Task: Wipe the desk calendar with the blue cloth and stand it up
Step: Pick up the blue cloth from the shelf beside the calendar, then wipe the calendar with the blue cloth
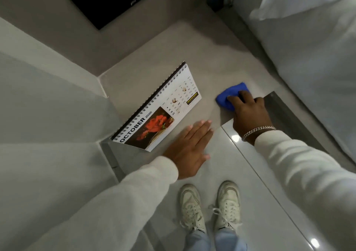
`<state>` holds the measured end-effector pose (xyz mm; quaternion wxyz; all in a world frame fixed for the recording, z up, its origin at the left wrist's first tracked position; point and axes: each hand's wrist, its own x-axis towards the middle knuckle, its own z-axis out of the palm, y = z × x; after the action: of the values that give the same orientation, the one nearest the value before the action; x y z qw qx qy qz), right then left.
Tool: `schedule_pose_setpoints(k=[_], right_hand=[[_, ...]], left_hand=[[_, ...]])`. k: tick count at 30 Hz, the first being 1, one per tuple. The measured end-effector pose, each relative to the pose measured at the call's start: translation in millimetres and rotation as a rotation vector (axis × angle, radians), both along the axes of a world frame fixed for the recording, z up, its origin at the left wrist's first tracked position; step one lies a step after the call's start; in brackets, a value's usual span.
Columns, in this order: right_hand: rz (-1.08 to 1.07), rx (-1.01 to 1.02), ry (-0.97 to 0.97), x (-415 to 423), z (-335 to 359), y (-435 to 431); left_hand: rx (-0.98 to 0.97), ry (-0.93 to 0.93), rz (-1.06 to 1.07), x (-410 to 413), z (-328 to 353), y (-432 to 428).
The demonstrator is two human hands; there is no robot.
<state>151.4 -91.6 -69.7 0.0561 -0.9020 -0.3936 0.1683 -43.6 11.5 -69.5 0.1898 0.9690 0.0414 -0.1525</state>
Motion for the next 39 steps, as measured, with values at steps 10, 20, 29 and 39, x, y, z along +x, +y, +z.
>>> schedule_pose_setpoints(k=[10,20,29,39], right_hand=[[-0.168,0.248,0.286,-70,10,3],[-0.593,0.846,0.532,-122,19,30],[-0.828,0.900,0.667,-114,14,80],[-0.817,0.949,0.792,-180,10,79]], left_hand=[[0.245,-0.252,-0.133,-4,126,86],[0.176,-0.130,-0.197,23,92,129],[0.124,-0.123,-0.169,25,90,129],[0.058,-0.148,-0.185,26,91,129]])
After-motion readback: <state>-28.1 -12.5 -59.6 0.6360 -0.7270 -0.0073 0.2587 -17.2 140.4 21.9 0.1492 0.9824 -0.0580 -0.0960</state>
